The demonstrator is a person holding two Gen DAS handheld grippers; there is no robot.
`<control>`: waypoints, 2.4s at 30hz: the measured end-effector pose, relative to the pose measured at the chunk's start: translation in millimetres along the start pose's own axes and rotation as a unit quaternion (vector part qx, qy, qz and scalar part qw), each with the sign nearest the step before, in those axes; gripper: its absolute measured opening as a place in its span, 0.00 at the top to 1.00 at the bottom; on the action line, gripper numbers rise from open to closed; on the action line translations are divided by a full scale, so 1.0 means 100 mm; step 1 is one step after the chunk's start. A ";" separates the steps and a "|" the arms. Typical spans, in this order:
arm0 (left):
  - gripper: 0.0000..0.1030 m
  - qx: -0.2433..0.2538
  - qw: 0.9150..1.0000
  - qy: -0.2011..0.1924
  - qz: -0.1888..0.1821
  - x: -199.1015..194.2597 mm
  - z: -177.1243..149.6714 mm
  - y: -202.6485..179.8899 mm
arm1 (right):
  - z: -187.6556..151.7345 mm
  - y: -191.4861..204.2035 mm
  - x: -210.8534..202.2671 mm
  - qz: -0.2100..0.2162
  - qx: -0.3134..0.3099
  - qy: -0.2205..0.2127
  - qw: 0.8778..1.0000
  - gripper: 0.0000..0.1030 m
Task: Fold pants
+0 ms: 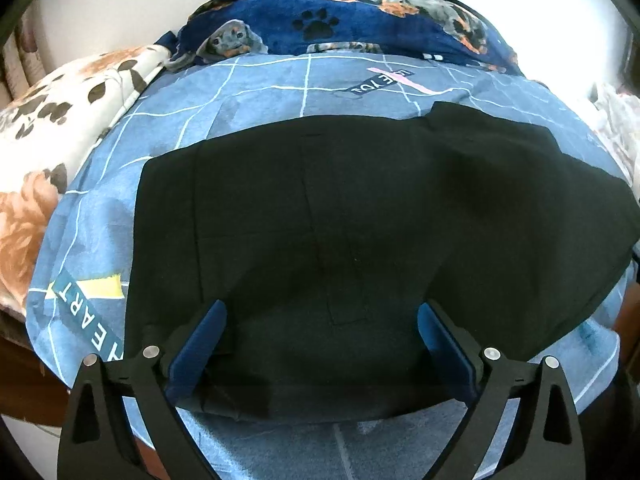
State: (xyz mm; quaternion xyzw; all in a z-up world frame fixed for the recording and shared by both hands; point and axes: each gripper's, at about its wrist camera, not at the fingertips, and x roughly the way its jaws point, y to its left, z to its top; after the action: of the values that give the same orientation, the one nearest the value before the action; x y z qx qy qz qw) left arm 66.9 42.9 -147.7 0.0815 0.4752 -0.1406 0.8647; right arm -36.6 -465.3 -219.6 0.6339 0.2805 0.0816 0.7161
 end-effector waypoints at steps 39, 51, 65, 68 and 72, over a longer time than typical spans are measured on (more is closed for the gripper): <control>0.00 0.014 1.000 -0.007 -0.018 0.01 -0.03 -0.01 | -0.20 -0.12 0.10 -0.056 0.008 0.039 0.998 0.95; 0.00 0.017 1.000 -0.007 -0.014 0.02 -0.03 -0.02 | 0.54 -0.49 -1.27 -0.056 0.047 -0.151 0.986 0.86; 0.00 0.017 1.000 -0.006 -0.006 0.03 -0.02 -0.03 | 1.10 -0.34 -1.59 -0.113 0.013 -0.192 0.975 0.94; 0.00 0.016 1.000 -0.005 -0.005 0.03 -0.02 -0.03 | 1.17 -0.22 -1.50 -0.111 0.004 -0.189 0.976 0.95; 0.00 0.017 1.000 -0.007 -0.004 0.03 -0.03 -0.03 | 1.13 -0.24 -1.53 -0.110 0.006 -0.188 0.976 0.95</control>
State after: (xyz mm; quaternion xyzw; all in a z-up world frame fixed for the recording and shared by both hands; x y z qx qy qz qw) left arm 65.7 40.5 -151.9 0.0933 0.4674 -0.1528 0.8657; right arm -112.4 -639.7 -192.6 0.6073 0.2092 -0.1194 0.7571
